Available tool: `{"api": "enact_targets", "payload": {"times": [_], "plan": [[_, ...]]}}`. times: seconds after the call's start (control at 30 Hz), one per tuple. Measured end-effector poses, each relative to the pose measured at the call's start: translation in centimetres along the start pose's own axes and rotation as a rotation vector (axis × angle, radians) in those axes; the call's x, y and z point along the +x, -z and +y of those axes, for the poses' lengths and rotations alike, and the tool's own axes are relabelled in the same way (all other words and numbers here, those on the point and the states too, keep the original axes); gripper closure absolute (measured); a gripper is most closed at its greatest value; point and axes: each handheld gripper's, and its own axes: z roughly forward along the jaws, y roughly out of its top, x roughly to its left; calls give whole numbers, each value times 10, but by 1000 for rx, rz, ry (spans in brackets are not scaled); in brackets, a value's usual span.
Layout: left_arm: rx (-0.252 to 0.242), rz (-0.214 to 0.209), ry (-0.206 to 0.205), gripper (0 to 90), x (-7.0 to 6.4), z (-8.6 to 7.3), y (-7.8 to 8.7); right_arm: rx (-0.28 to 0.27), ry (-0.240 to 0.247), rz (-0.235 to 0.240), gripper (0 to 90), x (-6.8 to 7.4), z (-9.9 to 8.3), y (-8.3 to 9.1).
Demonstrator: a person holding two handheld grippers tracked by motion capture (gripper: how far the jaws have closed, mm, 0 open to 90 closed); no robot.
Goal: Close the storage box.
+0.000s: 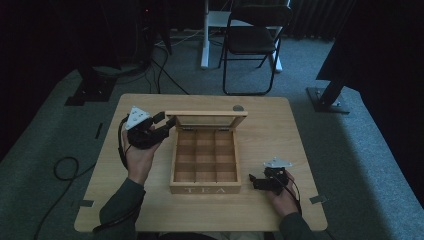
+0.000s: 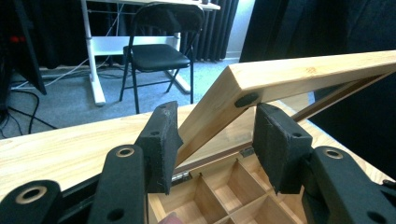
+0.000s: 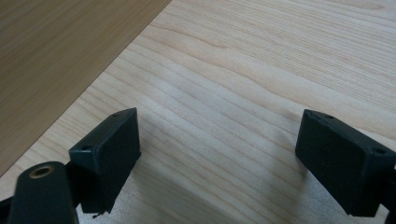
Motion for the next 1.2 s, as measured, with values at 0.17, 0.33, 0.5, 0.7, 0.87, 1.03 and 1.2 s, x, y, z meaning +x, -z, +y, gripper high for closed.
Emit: {"api": "enact_targets", "payload": {"times": [0.17, 0.33, 0.5, 0.7, 0.87, 1.03, 1.2], "plan": [[10, 1, 0, 492, -2, -3, 3, 0, 2, 0, 134, 0, 0, 0], [25, 7, 0, 489, -5, -6, 7, 0, 2, 0, 134, 0, 0, 0], [31, 3, 6, 489, -7, -10, 10, 0, 1, 0, 134, 0, 0, 0], [32, -2, 9, 490, -10, -16, 14, 0, 1, 0, 135, 0, 0, 0], [31, -4, 13, 490, -11, -22, 17, -2, 2, -1, 134, 0, 0, 0], [35, -6, 11, 490, -14, -27, 20, 0, -1, 0, 134, 0, 0, 0], [44, -23, 23, 488, -15, -33, 22, 0, -3, 1, 134, 0, 0, 0]]}}
